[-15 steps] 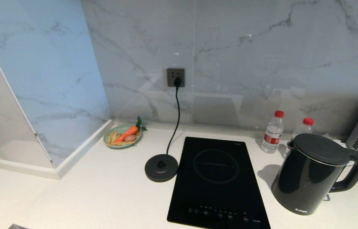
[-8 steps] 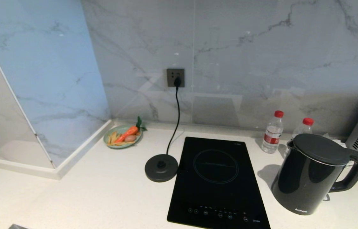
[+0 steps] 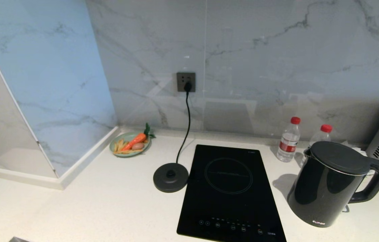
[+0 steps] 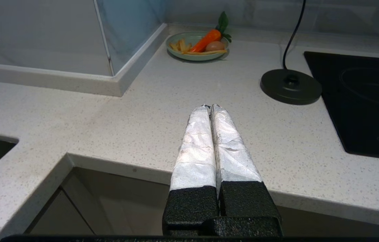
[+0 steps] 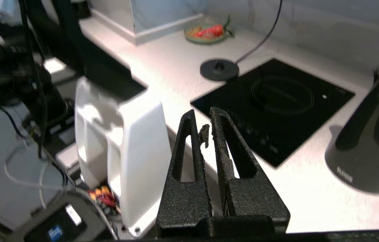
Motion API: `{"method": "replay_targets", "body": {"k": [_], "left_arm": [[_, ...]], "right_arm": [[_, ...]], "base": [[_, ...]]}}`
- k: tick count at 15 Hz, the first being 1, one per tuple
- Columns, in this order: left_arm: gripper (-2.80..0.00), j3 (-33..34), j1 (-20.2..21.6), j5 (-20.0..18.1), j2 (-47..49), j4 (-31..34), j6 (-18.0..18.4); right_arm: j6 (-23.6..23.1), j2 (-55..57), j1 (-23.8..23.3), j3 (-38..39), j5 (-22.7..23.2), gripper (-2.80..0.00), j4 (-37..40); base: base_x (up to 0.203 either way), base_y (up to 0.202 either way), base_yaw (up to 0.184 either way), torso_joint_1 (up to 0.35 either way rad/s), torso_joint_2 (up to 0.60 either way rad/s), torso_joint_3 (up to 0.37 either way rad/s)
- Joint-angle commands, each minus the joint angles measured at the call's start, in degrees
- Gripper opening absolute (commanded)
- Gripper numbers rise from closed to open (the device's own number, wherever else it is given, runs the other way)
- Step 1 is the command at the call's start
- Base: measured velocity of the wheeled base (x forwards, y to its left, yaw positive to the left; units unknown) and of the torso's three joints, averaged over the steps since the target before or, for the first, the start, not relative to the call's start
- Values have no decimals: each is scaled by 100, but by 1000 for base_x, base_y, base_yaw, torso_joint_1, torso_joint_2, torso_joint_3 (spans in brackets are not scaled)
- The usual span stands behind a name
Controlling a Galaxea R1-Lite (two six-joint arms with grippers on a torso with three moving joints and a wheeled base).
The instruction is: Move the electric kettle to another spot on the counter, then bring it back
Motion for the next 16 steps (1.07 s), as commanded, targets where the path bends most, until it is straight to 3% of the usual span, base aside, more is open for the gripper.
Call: {"method": "replay_targets", "body": {"k": [1, 3, 4, 8, 9, 10, 14, 16], "left_arm": [[-280, 18, 0, 1, -9, -2, -4], [-280, 18, 0, 1, -9, -2, -4], [-280, 18, 0, 1, -9, -2, -4], [-280, 18, 0, 1, -9, -2, -4], [-280, 18, 0, 1, -9, -2, -4], [-280, 18, 0, 1, -9, -2, -1], [-280, 18, 0, 1, -9, -2, -4], [-280, 18, 0, 1, -9, -2, -4]], "right_arm": [[-204, -833, 21, 247, -109, -280, 463], [-524, -974, 11, 1113, -954, -280, 467], [-570, -966, 9, 1722, -1378, -280, 62], [-524, -951, 6, 4304, -2939, -280, -2940], [-326, -949, 5, 4654, -3336, -280, -3592], [-36, -948, 4, 4781, -3562, -280, -3846], [-4, -947, 5, 4865, -3628, -280, -3894], [305, -947, 5, 4876, -3808, -280, -3884]], "base": [[0, 0, 0, 0, 0, 0], [0, 0, 0, 0, 0, 0], [0, 0, 0, 0, 0, 0], [0, 0, 0, 0, 0, 0], [0, 0, 0, 0, 0, 0], [0, 0, 0, 0, 0, 0], [0, 0, 0, 0, 0, 0], [0, 0, 0, 0, 0, 0]]}}
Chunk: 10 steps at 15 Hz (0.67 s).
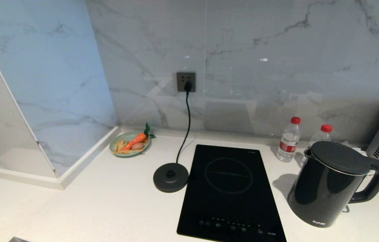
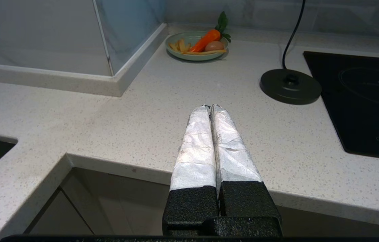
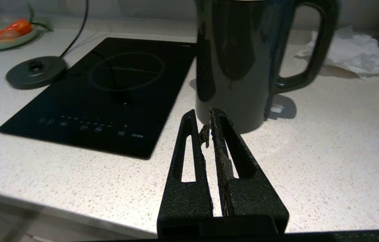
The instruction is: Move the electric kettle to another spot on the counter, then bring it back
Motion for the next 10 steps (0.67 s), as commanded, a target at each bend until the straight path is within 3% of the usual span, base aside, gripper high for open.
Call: {"method": "replay_targets", "body": {"k": [1, 2, 3, 4, 7, 10], "left_arm": [[-280, 18, 0, -1, -9, -2, -4], [-280, 18, 0, -1, -9, -2, -4], [-280, 18, 0, -1, -9, -2, -4], [-280, 18, 0, -1, -9, -2, -4], [-280, 18, 7, -1, -9, -2, 14], [-280, 18, 0, -1, -9, -2, 5]], "right_arm": [[-46, 2, 0, 43, -434, -280, 17], [-533, 2, 2, 113, -532, -280, 21], [-828, 2, 0, 149, -253, -280, 18], [-872, 2, 4, 163, -174, -280, 24], [-444, 2, 4, 163, -271, -280, 24], [-445, 2, 4, 163, -279, -280, 24]], "base": [[0, 0, 0, 0, 0, 0], [0, 0, 0, 0, 0, 0], [0, 0, 0, 0, 0, 0], [0, 0, 0, 0, 0, 0], [0, 0, 0, 0, 0, 0], [0, 0, 0, 0, 0, 0]]}}
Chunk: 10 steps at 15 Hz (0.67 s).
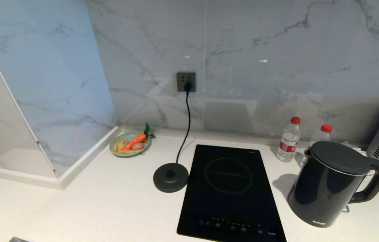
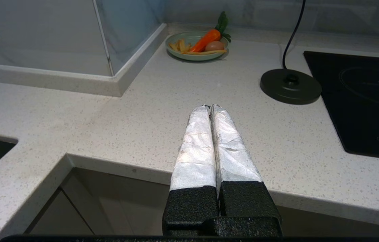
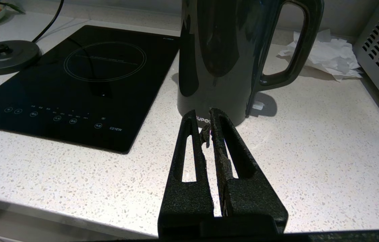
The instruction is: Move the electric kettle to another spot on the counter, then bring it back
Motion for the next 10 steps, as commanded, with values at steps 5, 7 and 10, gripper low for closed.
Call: {"method": "replay_targets", "body": {"k": [5, 7, 10], "left_arm": [[-280, 18, 0, 1, -9, -2, -28], [-280, 18, 0, 1, -9, -2, -19], [-280, 18, 0, 1, -9, -2, -19]], "right_arm": [[2, 2, 2, 3, 1, -280, 16], [2, 2, 2, 3, 1, -280, 16], [2, 2, -6, 3, -8, -280, 16]], "base": [[-85, 0, 0, 6, 3, 1], [-201, 0, -1, -4, 0, 2], [-98, 0, -1, -3, 1, 2]]}}
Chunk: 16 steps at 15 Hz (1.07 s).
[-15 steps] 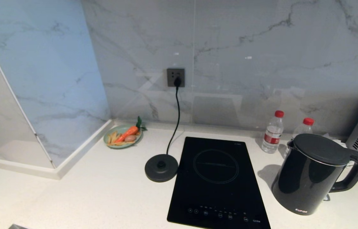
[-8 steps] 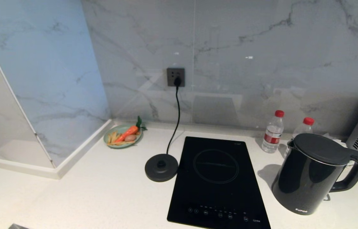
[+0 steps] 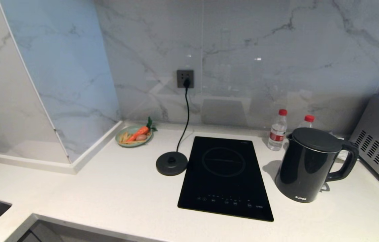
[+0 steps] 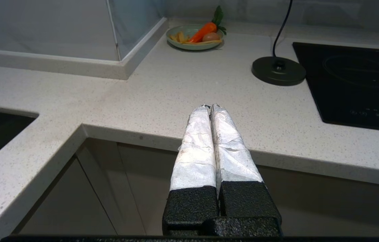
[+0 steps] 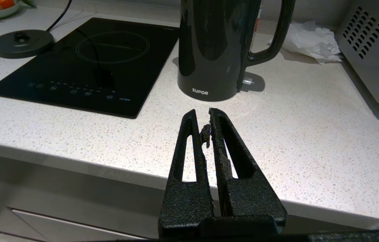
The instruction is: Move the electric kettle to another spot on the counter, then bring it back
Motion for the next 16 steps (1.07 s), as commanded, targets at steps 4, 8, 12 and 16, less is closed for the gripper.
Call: {"method": "replay_targets", "body": {"k": [4, 8, 12, 16], "left_arm": [[-280, 18, 0, 1, -9, 1, -5], [-280, 18, 0, 1, -9, 1, -5], [-280, 18, 0, 1, -9, 1, -5], [-280, 18, 0, 1, -9, 1, -13]], "right_arm": [[47, 2, 4, 8, -2, -280, -1], [91, 2, 4, 0, -15, -280, -1], [82, 2, 4, 0, -15, -280, -1], [292, 2, 4, 0, -67, -280, -1]], "base": [[0, 2, -16, -1, 0, 1], [-2, 3, -122, 5, 4, 4], [2, 1, -50, 2, 2, 2], [0, 0, 0, -29, 62, 37]]}}
